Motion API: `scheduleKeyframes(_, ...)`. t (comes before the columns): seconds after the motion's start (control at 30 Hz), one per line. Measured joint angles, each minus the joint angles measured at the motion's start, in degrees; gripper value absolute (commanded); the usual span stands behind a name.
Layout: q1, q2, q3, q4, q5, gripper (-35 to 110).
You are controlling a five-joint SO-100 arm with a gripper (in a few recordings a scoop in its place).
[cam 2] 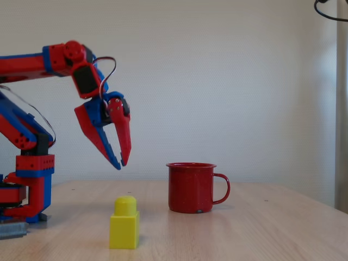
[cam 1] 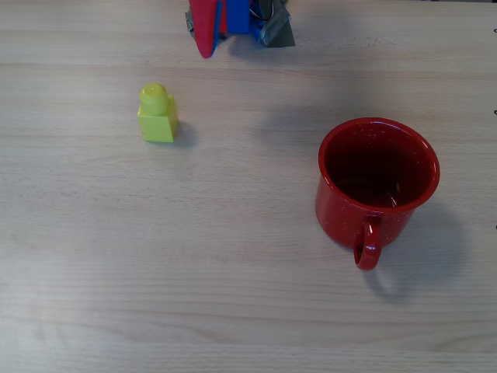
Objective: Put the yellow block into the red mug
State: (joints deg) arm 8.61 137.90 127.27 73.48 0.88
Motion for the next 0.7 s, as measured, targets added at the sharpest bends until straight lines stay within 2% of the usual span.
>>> scheduleKeyframes(0.4, 4.0, -15.6, -23.2, 13.6, -1.4, 0)
scheduleKeyframes(0.7, 12.1, -19.5, -25.0, 14.6, -7.2, 2)
